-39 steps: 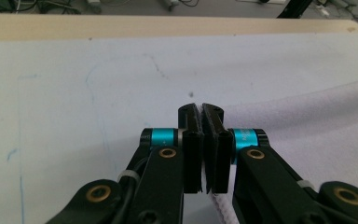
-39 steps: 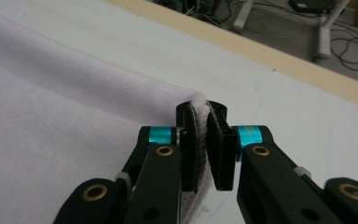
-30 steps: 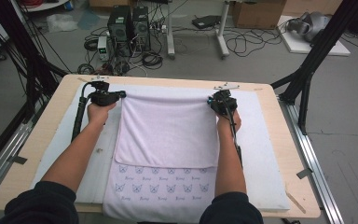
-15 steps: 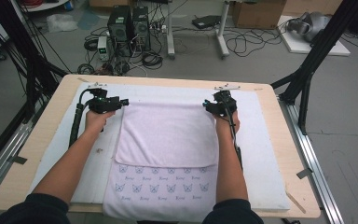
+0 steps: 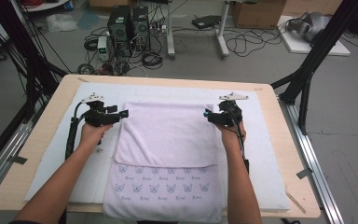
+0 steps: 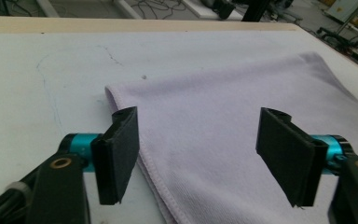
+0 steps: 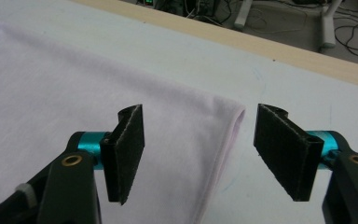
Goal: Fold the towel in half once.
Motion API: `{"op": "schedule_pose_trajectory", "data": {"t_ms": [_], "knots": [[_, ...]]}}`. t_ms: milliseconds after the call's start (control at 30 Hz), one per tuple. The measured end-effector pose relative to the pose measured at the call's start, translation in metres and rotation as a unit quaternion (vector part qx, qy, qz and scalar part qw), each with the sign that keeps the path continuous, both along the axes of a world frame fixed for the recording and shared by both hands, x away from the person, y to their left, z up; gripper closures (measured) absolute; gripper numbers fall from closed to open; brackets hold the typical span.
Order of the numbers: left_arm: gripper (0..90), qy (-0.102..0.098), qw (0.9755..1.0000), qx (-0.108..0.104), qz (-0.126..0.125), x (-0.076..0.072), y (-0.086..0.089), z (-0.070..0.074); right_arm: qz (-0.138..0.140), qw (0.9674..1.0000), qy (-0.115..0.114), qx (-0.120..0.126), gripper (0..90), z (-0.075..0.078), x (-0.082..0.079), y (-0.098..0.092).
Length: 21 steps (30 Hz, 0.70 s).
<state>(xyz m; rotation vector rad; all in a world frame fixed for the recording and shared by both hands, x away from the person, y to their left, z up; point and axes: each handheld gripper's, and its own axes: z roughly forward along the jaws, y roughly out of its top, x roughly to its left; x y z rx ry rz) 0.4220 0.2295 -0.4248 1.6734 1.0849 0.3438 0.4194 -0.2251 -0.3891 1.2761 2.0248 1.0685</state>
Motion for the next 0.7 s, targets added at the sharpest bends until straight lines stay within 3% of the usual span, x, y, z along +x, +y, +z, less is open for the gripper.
{"op": "schedule_pose_trajectory", "data": {"t_ms": [167, 367, 433, 700], "knots": [[22.2, -0.009, 0.9999, 0.000, -0.006, -0.022, -0.001, -0.002, 0.009, 0.9999, 0.007, 0.009, 28.6, -0.003, -0.017, -0.003], [21.2, -0.006, 0.9999, 0.004, -0.012, -0.045, 0.005, -0.005, 0.019, 0.9996, 0.009, 0.017, 28.3, -0.009, -0.041, -0.007], [23.3, -0.002, 0.9997, 0.009, -0.020, -0.052, 0.008, -0.006, 0.023, 0.9996, 0.015, 0.005, 27.3, -0.011, -0.051, -0.007], [36.3, 0.004, 0.9978, 0.023, -0.062, -0.076, 0.012, -0.006, 0.030, 0.9993, 0.020, 0.009, 27.4, -0.023, -0.084, -0.009]]}}
